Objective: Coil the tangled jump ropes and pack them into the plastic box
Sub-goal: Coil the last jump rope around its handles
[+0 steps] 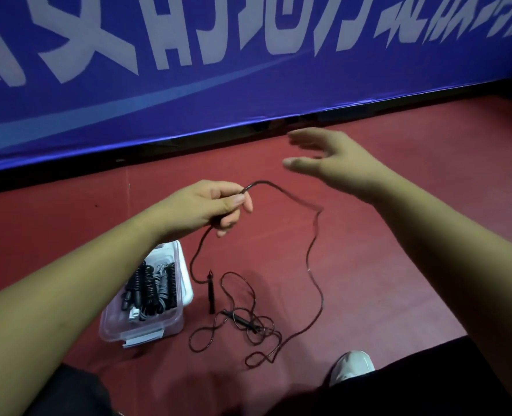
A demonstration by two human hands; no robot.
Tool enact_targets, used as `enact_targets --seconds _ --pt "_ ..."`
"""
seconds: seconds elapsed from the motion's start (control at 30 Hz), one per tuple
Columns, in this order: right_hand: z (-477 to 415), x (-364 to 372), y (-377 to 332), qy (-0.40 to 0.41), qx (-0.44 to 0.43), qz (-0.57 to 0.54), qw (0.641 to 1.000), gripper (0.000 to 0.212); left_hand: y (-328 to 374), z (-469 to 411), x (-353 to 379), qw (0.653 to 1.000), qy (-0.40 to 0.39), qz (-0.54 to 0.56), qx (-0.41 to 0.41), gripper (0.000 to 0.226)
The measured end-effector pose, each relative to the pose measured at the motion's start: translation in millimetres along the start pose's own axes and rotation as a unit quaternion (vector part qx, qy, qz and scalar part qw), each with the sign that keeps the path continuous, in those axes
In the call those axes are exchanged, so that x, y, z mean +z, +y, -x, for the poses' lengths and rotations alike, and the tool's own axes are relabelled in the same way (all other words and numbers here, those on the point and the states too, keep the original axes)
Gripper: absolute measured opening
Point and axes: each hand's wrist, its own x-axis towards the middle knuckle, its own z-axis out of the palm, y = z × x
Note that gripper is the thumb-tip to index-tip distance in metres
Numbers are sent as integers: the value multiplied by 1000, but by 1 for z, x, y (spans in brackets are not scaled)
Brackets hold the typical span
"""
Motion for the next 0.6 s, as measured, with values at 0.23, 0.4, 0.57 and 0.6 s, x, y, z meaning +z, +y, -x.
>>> enact_targets --seconds 0.23,0.4,0.57,0.6 --pt "9 19 -26 -119 -90 -71 986 33 14 1 1 1000 12 4 -18 36" --pt "-11 -19 -3 148 25 -218 964 38 -20 10 -18 993 -9 -40 -106 49" --pt "-9 -1 19 20 21 124 992 38 -11 4 -13 997 32 37 -53 42" --pt "-5 6 11 -25 -7 62 998 42 -4 3 -7 998 20 25 -47 37"
